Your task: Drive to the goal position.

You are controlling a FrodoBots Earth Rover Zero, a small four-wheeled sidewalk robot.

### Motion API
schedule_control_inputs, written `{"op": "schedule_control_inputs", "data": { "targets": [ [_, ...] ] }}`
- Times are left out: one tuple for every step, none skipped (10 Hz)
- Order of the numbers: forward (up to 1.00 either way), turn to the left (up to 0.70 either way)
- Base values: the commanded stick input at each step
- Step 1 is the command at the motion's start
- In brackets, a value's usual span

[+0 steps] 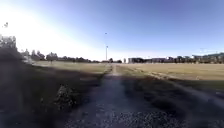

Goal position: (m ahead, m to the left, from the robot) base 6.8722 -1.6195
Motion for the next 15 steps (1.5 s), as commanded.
{"op": "schedule_control_inputs", "data": {
  "targets": [
    [0.5, 0.0],
    [0.5, 0.0],
    [0.5, 0.0],
    [0.5, 0.0],
    [0.5, 0.0],
    [0.5, 0.0],
    [0.5, 0.0],
    [0.5, 0.0],
    [0.5, 0.0],
    [0.5, 0.0],
    [0.5, 0.0],
    [0.5, 0.0],
    [0.5, 0.0],
    [0.5, 0.0],
    [0.5, 0.0]
  ]
}}
